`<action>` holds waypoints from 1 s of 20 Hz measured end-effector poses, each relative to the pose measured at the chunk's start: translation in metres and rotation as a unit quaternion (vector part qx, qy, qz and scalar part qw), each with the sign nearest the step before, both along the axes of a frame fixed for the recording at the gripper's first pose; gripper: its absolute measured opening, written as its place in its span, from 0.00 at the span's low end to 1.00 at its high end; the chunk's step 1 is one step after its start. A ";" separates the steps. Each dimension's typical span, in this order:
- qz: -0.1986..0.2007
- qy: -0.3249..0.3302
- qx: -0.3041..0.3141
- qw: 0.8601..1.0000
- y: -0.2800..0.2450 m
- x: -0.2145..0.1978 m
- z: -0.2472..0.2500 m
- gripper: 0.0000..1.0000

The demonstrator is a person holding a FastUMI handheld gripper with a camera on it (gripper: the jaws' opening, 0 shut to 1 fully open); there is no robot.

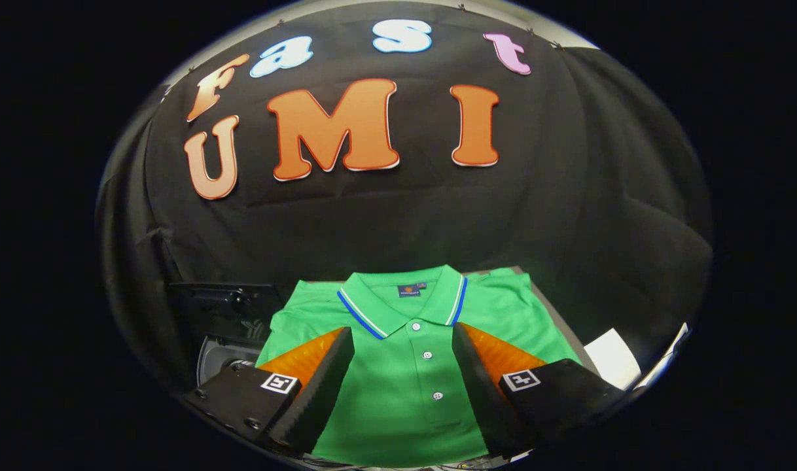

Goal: Put the clothes into the washing machine and then close the washing machine lid.

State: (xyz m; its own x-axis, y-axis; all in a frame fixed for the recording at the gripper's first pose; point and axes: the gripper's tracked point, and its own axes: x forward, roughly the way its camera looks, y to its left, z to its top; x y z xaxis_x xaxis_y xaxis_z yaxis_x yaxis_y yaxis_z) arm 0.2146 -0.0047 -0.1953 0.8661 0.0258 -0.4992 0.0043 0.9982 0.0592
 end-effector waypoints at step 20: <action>-0.011 0.193 -0.002 0.981 -0.013 0.016 -0.061 1.00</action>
